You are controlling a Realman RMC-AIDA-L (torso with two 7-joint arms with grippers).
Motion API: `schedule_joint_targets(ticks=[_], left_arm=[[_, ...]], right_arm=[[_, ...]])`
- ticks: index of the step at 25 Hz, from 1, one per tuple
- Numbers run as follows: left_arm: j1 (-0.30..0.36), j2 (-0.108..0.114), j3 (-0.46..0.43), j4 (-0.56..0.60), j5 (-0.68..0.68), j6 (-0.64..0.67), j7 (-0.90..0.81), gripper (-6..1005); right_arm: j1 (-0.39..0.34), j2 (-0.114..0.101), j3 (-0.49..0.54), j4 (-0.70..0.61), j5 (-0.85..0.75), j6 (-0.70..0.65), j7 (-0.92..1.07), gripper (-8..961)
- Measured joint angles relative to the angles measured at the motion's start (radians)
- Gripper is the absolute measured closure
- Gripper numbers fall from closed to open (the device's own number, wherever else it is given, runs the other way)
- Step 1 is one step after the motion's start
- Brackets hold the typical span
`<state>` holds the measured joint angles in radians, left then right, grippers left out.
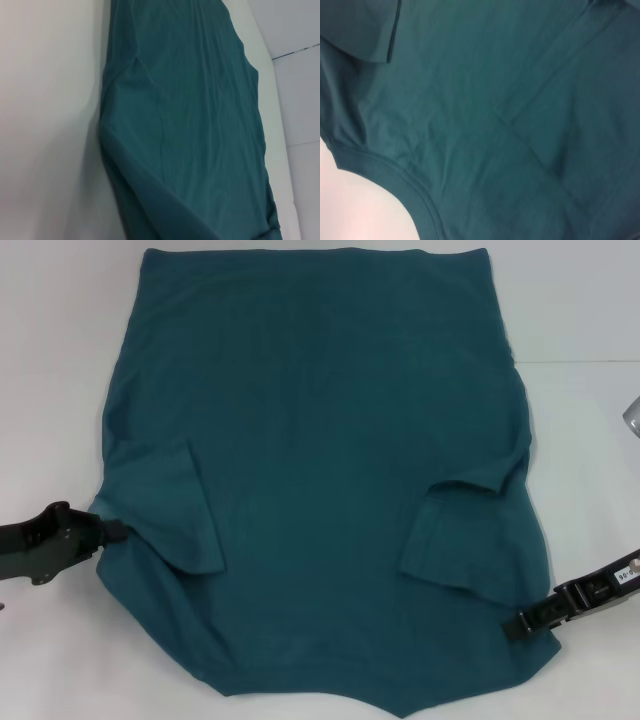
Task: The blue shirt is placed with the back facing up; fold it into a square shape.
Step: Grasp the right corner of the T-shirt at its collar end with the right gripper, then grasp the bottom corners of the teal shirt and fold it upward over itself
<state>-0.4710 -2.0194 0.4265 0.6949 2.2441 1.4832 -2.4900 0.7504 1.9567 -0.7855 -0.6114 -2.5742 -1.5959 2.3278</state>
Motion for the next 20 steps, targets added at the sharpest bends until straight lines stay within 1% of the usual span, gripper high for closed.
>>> schedule_joint_targets(ticks=[8, 13, 19, 20], left_arm=[[-0.001, 0.001, -0.002, 0.0, -0.001, 0.0, -0.002, 978], [-0.002, 0.001, -0.002, 0.0, -0.001, 0.0, -0.003, 976], [-0.002, 0.001, -0.002, 0.0, -0.001, 0.0, -0.003, 977], [-0.002, 0.001, -0.002, 0.0, -0.002, 0.001, -0.003, 977]], right_arm=[[0.0, 0.001, -0.036, 0.0, -0.008, -0.007, 0.005, 327], [0.0, 0.004, -0.042, -0.004, -0.009, -0.007, 0.005, 582], [-0.002, 0.004, -0.042, -0.005, -0.009, -0.007, 0.005, 816], [-0.003, 0.004, -0.04, -0.006, -0.009, -0.007, 0.005, 824]])
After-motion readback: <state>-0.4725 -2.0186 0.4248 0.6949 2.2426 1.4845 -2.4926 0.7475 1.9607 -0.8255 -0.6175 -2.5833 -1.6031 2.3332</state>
